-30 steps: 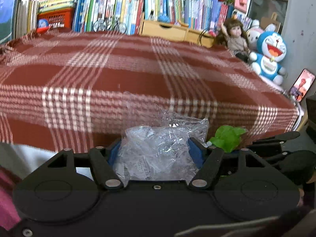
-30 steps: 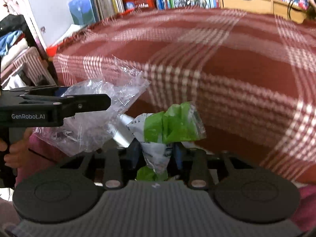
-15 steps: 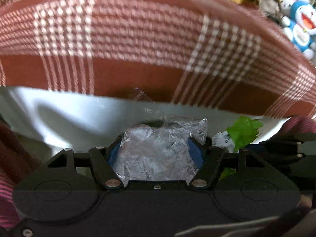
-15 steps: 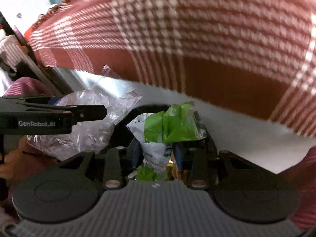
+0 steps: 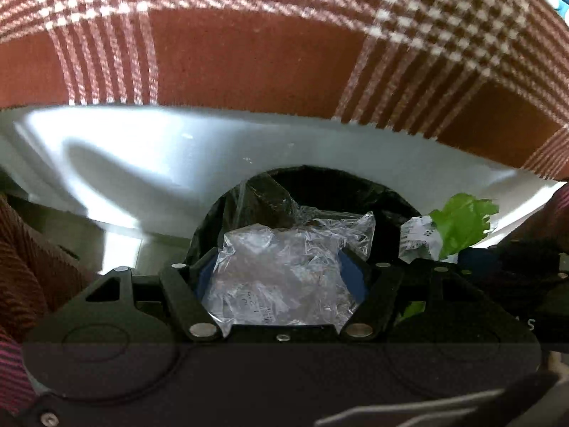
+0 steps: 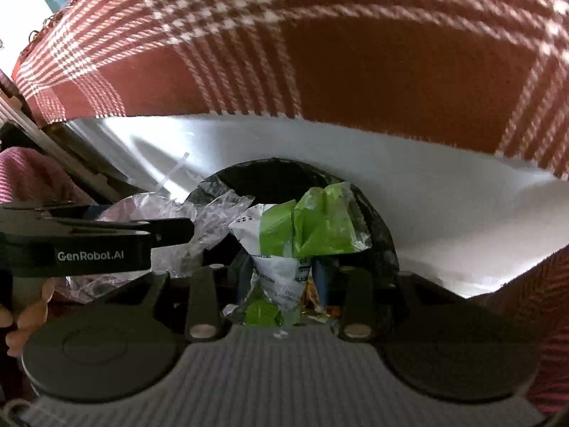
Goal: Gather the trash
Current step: 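Lower the clear bag and green packaging into the bin and open both tools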
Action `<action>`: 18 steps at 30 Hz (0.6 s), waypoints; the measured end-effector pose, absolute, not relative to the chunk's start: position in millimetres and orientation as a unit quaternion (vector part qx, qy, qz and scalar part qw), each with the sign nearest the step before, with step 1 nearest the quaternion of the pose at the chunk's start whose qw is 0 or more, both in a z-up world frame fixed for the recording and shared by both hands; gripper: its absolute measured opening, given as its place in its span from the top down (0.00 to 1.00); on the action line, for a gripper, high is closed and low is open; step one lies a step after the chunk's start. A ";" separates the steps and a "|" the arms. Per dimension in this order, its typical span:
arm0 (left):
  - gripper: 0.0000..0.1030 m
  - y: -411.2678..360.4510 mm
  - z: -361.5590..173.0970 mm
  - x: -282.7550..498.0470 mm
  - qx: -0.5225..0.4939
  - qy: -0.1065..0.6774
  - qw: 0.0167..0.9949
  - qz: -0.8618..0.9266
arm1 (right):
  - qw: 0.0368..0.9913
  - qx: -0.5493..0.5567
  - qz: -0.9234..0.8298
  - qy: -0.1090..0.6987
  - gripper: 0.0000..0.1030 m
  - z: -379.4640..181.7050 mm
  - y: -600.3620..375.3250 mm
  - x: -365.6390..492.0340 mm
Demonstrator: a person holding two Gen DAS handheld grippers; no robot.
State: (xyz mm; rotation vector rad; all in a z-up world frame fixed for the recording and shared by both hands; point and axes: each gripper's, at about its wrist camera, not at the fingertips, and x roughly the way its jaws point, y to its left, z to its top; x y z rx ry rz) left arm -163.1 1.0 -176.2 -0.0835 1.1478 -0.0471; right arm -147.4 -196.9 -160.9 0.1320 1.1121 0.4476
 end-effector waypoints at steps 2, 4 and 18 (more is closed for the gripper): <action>0.34 2.1 -182.9 -163.6 -0.043 0.546 0.836 -0.021 | 0.823 0.062 0.209 0.525 0.59 -161.7 -196.3 -147.0; 0.34 2.7 -186.6 -162.8 -0.044 0.549 0.835 -0.020 | 0.822 0.063 0.210 0.525 0.59 -162.7 -195.9 -146.7; 0.30 3.2 -198.5 -151.6 -0.048 0.564 0.824 -0.013 | 0.820 0.061 0.215 0.527 0.56 -163.4 -191.5 -143.5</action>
